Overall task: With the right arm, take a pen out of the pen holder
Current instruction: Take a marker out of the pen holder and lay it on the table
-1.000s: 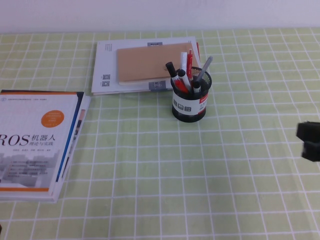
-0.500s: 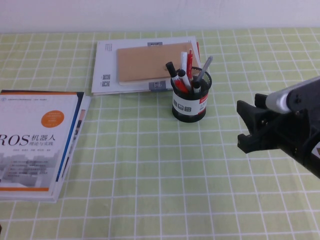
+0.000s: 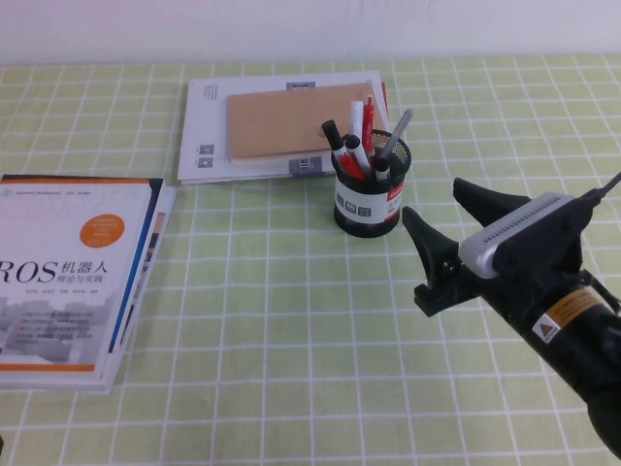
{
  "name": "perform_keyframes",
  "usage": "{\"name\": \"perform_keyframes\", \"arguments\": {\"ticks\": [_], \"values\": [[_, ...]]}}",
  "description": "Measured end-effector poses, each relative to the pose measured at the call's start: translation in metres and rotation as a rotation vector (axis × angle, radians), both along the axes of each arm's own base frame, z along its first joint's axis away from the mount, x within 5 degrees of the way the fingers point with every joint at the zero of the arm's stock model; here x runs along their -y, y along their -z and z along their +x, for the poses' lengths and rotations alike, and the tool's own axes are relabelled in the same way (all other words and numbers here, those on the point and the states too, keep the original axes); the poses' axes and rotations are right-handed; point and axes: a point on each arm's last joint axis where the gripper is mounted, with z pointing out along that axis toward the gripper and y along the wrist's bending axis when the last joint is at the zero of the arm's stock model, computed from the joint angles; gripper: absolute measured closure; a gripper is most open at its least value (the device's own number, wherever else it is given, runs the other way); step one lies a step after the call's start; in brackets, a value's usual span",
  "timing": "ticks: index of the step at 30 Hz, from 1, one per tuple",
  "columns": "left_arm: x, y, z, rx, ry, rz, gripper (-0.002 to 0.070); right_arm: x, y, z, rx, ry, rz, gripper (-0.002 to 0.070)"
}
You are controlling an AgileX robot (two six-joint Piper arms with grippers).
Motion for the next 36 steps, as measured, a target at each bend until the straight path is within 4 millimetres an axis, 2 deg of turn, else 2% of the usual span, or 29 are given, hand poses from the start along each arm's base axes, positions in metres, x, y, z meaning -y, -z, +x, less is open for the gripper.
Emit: {"name": "perform_keyframes", "arguments": {"ticks": [5,11,26,36], "values": [[0.000,0.000,0.000,0.000,0.000,0.000,0.0683,-0.011,0.011,0.010,0.008,-0.031,-0.002,0.0254],[0.000,0.000,0.000,0.000,0.000,0.000,0.0683,-0.025,0.011,0.027,0.026,-0.060,-0.010,0.0272],[0.000,0.000,0.000,0.000,0.000,0.000,0.0683,-0.030,0.022,0.073,-0.008,-0.029,-0.069,0.0346],[0.000,0.000,0.000,0.000,0.000,0.000,0.0683,-0.035,0.021,0.082,-0.007,-0.039,-0.085,0.0439]]}}
